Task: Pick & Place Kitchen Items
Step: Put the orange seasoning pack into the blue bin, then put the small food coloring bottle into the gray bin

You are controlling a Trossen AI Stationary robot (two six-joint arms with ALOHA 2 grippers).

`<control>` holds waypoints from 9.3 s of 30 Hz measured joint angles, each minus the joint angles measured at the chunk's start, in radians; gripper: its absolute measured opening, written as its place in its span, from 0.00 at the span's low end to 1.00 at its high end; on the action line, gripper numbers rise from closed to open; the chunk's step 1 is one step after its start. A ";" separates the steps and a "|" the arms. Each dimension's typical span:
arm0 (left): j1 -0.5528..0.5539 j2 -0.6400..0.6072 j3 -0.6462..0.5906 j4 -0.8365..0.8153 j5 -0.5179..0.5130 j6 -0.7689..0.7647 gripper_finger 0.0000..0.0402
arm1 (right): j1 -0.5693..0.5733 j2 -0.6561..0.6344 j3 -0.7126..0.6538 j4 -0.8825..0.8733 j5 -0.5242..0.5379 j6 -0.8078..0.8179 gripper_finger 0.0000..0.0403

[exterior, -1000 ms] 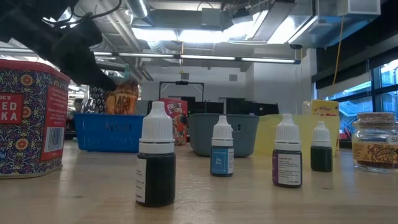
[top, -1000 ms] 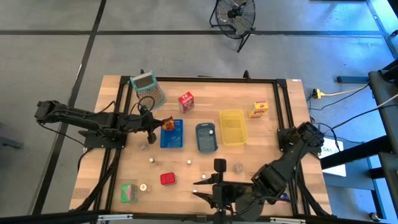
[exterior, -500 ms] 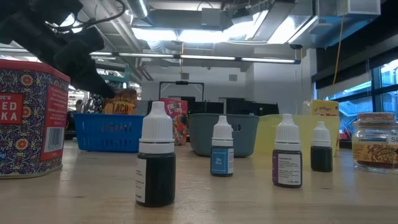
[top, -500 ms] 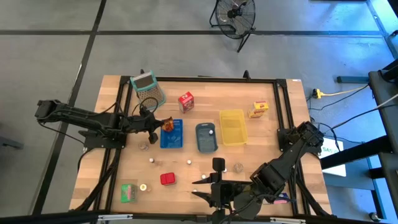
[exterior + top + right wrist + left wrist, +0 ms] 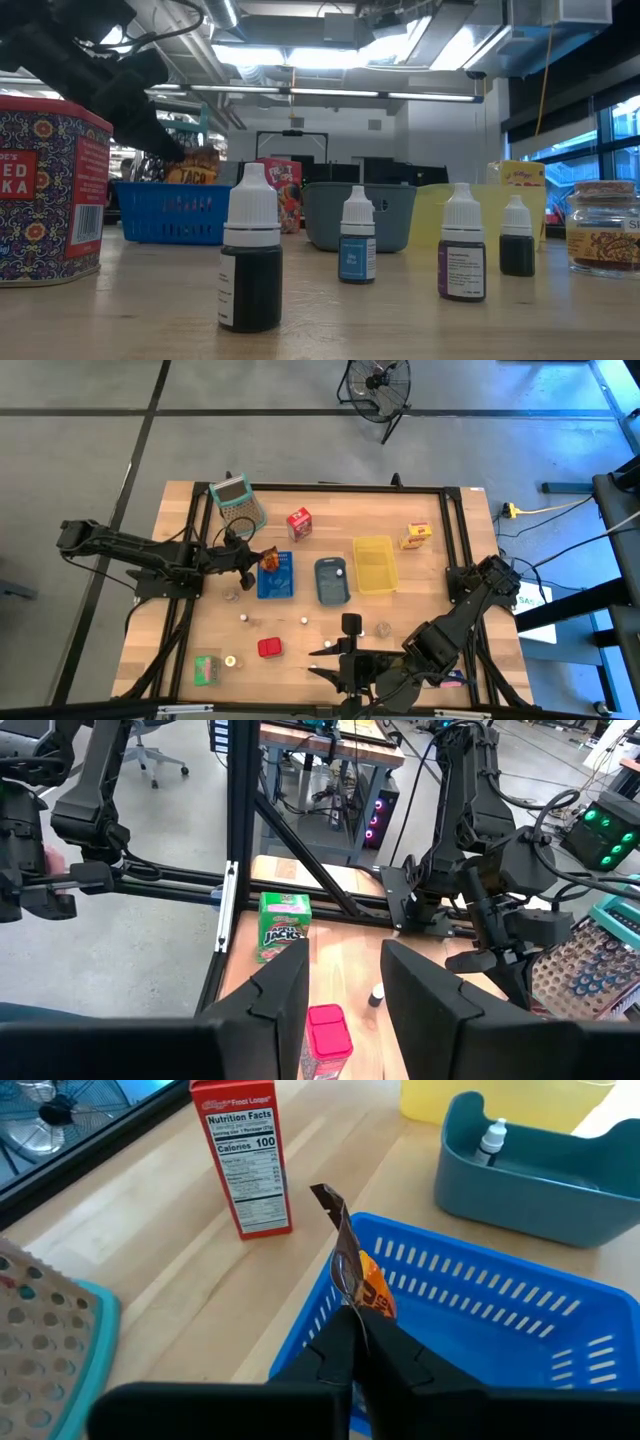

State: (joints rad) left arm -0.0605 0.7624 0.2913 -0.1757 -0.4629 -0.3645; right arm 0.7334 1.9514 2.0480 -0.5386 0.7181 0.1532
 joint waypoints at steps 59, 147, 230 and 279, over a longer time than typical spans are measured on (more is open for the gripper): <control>-0.006 -0.250 0.002 0.020 0.063 0.053 0.38 | -0.002 0.000 0.000 -0.035 -0.041 0.079 0.45; -0.003 0.015 0.252 0.360 0.080 0.763 0.36 | -0.071 -0.527 -0.182 -1.032 0.086 0.468 0.60; -0.446 0.541 0.740 -0.883 0.299 -0.356 0.36 | -0.065 -0.949 -1.126 -0.243 0.218 0.388 0.60; -0.729 0.612 0.517 -0.710 0.140 -0.676 0.36 | -0.066 -0.949 -1.126 -0.191 0.222 0.362 0.60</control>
State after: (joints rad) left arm -0.7890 1.3739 0.8084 -0.8856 -0.3231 -1.0404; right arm 0.6678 1.0020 0.9222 -0.7293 0.9401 0.5156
